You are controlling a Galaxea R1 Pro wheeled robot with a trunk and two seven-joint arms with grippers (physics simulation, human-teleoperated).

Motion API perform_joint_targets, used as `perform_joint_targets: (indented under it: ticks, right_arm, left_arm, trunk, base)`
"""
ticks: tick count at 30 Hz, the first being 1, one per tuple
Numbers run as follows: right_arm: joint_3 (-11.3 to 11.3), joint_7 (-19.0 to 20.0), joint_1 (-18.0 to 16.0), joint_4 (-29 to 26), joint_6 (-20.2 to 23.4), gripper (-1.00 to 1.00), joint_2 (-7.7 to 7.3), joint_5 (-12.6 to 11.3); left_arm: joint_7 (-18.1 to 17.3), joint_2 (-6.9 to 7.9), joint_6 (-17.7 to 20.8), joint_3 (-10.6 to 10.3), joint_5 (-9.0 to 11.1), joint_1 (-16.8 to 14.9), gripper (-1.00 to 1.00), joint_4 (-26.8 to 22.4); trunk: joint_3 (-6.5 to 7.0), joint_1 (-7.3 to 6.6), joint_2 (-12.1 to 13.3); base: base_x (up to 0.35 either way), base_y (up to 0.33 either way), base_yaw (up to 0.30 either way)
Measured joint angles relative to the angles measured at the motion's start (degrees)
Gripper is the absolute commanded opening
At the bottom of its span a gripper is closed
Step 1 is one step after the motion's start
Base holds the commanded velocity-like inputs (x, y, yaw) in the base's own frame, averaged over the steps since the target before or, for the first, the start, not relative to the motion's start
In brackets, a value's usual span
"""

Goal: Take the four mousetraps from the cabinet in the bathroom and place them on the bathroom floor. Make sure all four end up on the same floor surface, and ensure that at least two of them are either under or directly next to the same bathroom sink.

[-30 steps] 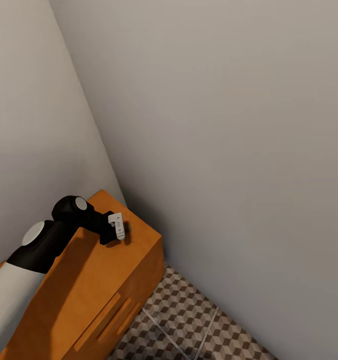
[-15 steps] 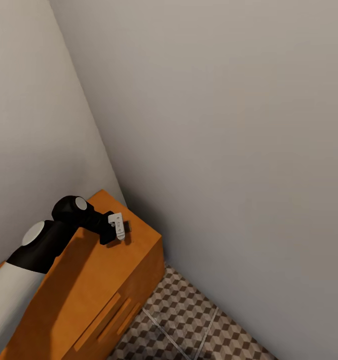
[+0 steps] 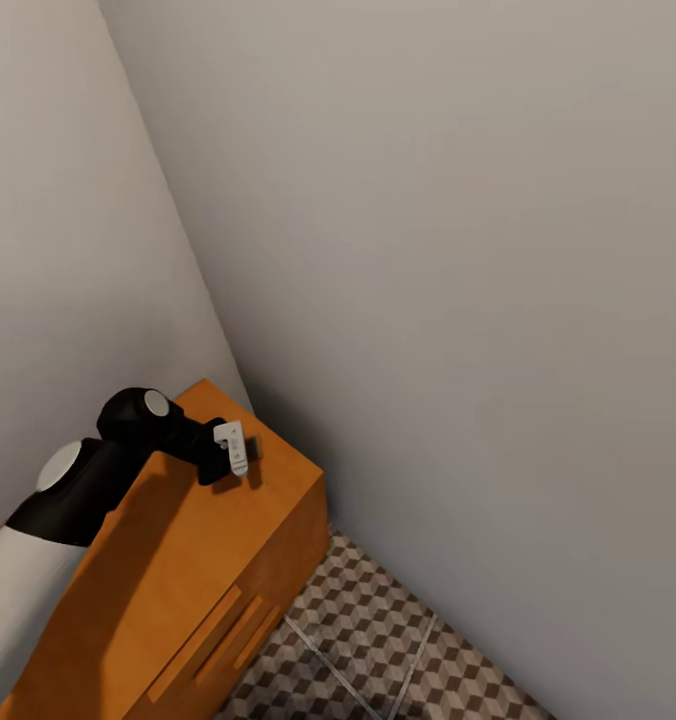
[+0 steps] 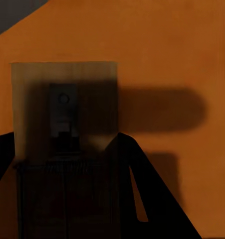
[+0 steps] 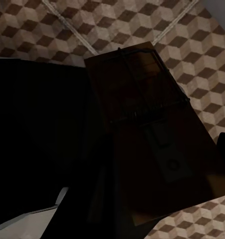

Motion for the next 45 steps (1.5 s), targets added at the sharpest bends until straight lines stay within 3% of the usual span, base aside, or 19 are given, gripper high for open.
perform_joint_targets:
  ticks: [13,18,19,22,45]
  right_arm:
    - [0.0,0.0,0.0,-0.1,0.0,-1.00,0.21,0.1]
    - [0.0,0.0,0.0,0.0,0.0,-1.00,0.26,0.1]
    - [0.0,0.0,0.0,-0.1,0.0,-1.00,0.20,0.1]
    - [0.0,0.0,0.0,-0.1,0.0,-1.00,0.16,0.1]
    - [0.0,-0.1,0.0,-0.1,0.0,-1.00,-0.07,0.1]
  left_arm:
    - [-7.8,0.38,0.2,2.7,0.0,0.0,-1.00,-7.7]
    - [-7.8,0.70,0.2,3.0,-0.1,0.0,-1.00,-8.9]
    - [-7.8,1.53,0.2,3.0,-0.1,0.0,-1.00,-9.0]
    - [-7.8,1.78,0.2,3.0,-0.1,0.0,-1.00,-9.0]
    - [-7.7,2.79,0.3,2.7,-0.1,0.0,-1.00,-8.7]
  trunk:
    - [0.00,0.00,0.0]
    - [0.00,0.00,0.0]
    - [0.00,0.00,0.0]
    - [0.00,0.02,0.0]
    - [0.00,0.04,0.0]
  base:
    - [0.000,0.000,0.000]
    - [0.000,0.000,0.000]
    - [0.000,0.000,0.000]
    - [-0.132,-0.005,0.000]
    - [-0.321,-0.111,0.000]
